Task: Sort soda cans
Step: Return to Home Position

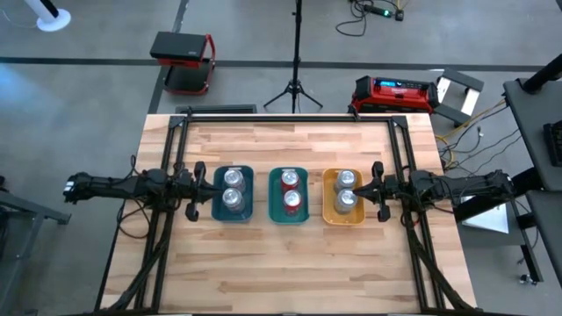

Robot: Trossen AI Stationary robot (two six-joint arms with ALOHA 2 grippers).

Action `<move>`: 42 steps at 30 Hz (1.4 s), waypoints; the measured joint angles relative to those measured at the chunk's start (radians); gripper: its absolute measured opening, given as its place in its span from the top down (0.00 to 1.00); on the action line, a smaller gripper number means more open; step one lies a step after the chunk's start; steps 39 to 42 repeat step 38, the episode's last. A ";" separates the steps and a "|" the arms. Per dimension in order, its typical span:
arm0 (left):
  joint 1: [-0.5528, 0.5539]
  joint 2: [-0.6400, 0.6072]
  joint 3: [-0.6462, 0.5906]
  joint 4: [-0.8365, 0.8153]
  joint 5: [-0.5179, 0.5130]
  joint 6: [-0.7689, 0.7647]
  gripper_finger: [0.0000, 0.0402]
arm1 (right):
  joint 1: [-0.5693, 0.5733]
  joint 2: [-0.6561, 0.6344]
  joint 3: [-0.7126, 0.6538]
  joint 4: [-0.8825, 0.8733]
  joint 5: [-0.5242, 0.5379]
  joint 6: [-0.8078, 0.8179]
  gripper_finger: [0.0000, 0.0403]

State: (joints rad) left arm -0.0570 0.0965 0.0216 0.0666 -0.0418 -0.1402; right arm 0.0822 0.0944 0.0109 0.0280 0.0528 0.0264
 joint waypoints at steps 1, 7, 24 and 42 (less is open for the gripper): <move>0.000 0.002 0.000 0.000 0.000 0.000 1.00 | 0.000 0.000 0.000 0.000 0.000 0.000 0.97; 0.000 0.012 0.000 0.000 0.000 0.000 1.00 | 0.000 0.000 0.000 0.000 0.000 0.000 0.97; 0.000 0.036 0.000 0.000 0.000 0.000 1.00 | 0.000 0.000 0.000 0.001 0.000 0.000 0.97; 0.000 0.064 0.000 -0.001 0.000 0.000 1.00 | 0.000 0.000 0.000 0.001 0.000 0.000 0.97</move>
